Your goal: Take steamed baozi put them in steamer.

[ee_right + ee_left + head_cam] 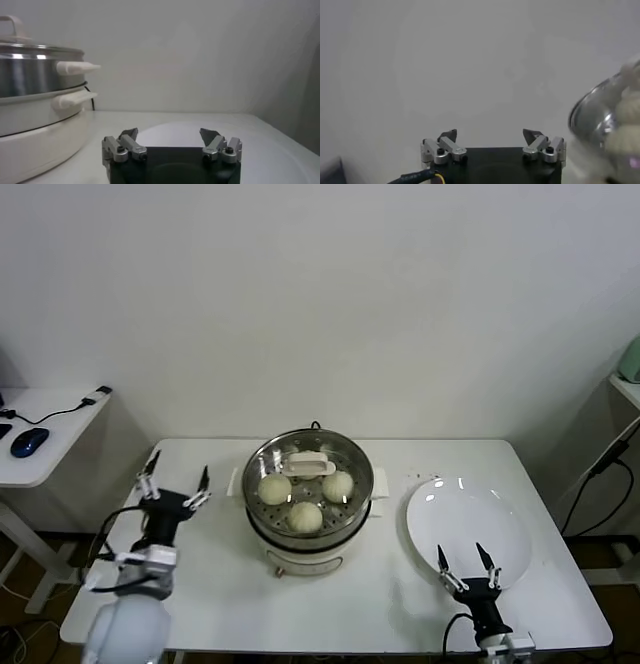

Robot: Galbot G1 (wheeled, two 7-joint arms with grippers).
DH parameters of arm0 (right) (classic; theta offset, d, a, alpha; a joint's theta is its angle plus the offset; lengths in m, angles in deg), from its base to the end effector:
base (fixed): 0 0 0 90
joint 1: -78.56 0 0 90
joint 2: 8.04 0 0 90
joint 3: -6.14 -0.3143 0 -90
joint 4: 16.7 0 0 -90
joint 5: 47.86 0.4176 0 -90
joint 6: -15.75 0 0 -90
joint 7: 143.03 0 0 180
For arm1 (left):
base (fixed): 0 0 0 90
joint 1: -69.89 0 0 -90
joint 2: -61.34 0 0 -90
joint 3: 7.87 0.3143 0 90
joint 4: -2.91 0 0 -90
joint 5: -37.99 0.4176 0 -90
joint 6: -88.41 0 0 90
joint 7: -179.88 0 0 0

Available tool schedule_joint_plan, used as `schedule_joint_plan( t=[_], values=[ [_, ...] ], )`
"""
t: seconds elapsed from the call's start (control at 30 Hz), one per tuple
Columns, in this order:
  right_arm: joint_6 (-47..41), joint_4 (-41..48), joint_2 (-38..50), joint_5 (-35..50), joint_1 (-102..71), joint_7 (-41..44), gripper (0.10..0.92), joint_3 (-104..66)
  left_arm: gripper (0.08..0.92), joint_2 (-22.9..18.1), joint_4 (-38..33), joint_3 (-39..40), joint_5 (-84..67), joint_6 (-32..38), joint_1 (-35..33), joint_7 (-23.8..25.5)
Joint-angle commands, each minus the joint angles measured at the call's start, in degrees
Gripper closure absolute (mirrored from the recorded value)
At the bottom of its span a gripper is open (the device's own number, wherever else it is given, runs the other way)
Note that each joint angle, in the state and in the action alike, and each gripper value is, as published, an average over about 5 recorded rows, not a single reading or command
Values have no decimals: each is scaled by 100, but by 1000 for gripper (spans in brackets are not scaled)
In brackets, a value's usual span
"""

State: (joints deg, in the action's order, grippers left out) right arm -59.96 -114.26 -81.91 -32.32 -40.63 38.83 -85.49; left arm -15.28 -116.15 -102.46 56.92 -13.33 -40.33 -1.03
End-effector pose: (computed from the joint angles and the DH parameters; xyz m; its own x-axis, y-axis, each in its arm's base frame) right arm 0.2413 -0.0834 -0.4165 -0.9911 -0.0445 0.1253 -0.0452 0.9990 -0.0032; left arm 0.3063 0.0542 -0.2212 -0.9968 -0.0801 0.0053 -0.0645 0.8382 0.5415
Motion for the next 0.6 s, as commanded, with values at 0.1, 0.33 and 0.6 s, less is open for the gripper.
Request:
schedule_joint_plan(
  t=[0.1,0.33,0.6],
  values=[
    [25,-2,22,23,27,-27,202,-21,177,480,578,-2030,-3883,967,-685,169],
    [5,-17,20,28,12,-27,203,-20,177,448,1847,-1421,-4050,1756,-852,433],
    [-7,-20,35,11,2,-28,203,-30,177,269,2208,-943,-3736,2242,-894,456]
  ],
)
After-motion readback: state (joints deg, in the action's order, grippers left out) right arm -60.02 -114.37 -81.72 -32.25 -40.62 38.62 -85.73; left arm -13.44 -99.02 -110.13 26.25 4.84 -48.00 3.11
